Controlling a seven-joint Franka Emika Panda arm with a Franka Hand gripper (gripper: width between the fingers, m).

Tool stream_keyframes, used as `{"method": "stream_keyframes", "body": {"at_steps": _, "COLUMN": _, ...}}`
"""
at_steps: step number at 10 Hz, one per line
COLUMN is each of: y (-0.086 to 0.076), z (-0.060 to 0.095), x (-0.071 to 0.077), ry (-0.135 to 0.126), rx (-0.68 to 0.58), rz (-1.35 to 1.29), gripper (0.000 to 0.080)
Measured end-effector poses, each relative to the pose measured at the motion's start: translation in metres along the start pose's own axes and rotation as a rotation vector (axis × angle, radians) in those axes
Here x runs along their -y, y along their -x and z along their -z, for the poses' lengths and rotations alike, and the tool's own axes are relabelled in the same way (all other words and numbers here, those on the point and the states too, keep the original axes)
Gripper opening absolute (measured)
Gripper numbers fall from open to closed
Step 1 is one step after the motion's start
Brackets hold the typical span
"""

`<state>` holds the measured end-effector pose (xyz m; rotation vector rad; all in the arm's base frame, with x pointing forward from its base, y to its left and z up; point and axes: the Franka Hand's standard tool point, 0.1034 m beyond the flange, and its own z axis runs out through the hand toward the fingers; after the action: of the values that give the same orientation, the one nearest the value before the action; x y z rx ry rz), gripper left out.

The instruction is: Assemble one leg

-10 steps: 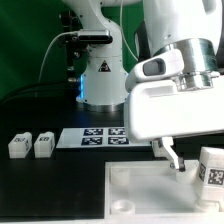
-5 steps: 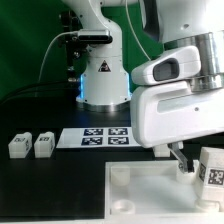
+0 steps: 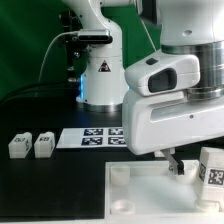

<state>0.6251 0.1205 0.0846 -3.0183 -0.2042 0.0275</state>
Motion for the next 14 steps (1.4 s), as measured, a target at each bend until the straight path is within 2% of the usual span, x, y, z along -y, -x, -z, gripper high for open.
{"method": "stream_keyframes", "body": {"at_steps": 1, "y": 0.0010, "z": -0.0010, "x": -0.0011, "ry": 0.000, "rx": 0.002, "rz": 0.002, "gripper": 0.0601}}
{"method": "stream_keyframes", "body": {"at_steps": 2, "y": 0.0012, "z": -0.0012, "x": -0.0014, "ry": 0.000, "rx": 0.003, "rz": 0.001, "gripper": 0.0601}}
{"method": "stream_keyframes", "body": {"at_steps": 3, "y": 0.0013, "z": -0.0013, "x": -0.0013, "ry": 0.000, "rx": 0.003, "rz": -0.001, "gripper": 0.0425}}
{"method": "stream_keyframes", "body": {"at_steps": 4, "y": 0.0015, "z": -0.0013, "x": -0.0021, "ry": 0.002, "rx": 0.003, "rz": -0.021, "gripper": 0.0425}}
{"method": "stream_keyframes", "body": {"at_steps": 5, "y": 0.0017, "z": -0.0015, "x": -0.0035, "ry": 0.003, "rx": 0.004, "rz": -0.038, "gripper": 0.0295}}
{"method": "stream_keyframes", "body": {"at_steps": 9, "y": 0.0016, "z": -0.0039, "x": -0.0026, "ry": 0.001, "rx": 0.006, "rz": -0.409, "gripper": 0.0295}}
{"method": "stream_keyframes", "body": {"at_steps": 10, "y": -0.0050, "z": -0.0033, "x": -0.0043, "ry": -0.004, "rx": 0.000, "rz": -0.585, "gripper": 0.0295}}
{"method": "stream_keyframes", "body": {"at_steps": 12, "y": -0.0062, "z": -0.0038, "x": -0.0052, "ry": -0.014, "rx": 0.025, "rz": -0.922, "gripper": 0.0294}}
{"method": "stream_keyframes", "body": {"at_steps": 14, "y": -0.0059, "z": -0.0056, "x": -0.0053, "ry": -0.088, "rx": 0.048, "rz": -1.318, "gripper": 0.0294}}
